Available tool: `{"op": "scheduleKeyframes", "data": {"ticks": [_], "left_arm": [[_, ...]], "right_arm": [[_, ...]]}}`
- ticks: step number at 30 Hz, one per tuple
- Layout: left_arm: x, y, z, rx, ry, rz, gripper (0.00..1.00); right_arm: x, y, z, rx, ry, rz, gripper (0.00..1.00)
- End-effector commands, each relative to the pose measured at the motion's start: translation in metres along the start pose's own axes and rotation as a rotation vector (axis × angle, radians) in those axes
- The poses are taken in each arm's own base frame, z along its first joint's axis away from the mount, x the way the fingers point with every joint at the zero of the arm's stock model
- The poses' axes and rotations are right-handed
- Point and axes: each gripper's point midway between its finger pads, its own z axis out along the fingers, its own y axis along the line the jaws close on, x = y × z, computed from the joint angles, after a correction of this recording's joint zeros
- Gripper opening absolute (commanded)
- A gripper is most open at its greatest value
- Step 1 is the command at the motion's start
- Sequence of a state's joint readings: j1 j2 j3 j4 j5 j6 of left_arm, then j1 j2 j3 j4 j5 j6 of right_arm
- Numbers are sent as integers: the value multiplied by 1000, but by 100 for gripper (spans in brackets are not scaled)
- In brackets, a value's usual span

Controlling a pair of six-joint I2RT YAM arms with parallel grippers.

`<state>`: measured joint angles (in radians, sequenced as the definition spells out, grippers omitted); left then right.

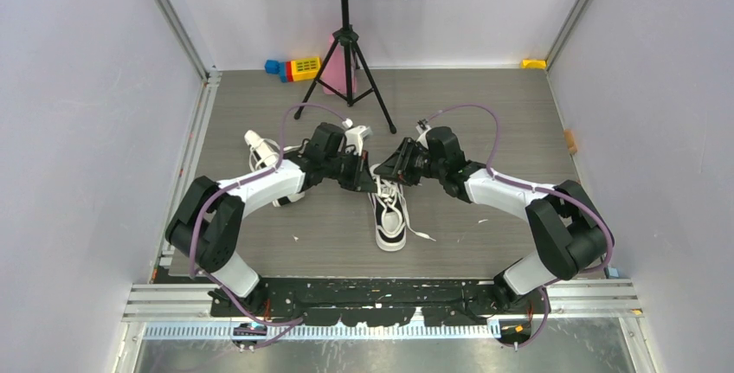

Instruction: Tie the shoes

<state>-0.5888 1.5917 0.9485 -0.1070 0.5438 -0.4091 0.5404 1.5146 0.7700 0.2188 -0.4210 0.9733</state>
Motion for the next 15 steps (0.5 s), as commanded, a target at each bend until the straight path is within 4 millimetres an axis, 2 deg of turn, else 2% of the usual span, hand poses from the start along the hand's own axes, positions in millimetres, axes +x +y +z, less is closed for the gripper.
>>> {"op": "scheduleKeyframes", "data": {"ticks": [1, 7, 12, 15], "left_arm": [[-26, -26, -6, 66, -59, 88, 0], [-31, -25, -6, 43, -64, 102, 0], [-32, -18, -11, -13, -47, 121, 0], [-29, -13, -17, -60, -26, 122, 0]], "right_arm": [[-3, 20, 2, -70, -11, 5, 35], [2, 14, 2, -54, 3, 21, 20], [3, 6, -2, -10, 0, 10, 2], [1, 0, -7, 31, -21, -14, 0]]}}
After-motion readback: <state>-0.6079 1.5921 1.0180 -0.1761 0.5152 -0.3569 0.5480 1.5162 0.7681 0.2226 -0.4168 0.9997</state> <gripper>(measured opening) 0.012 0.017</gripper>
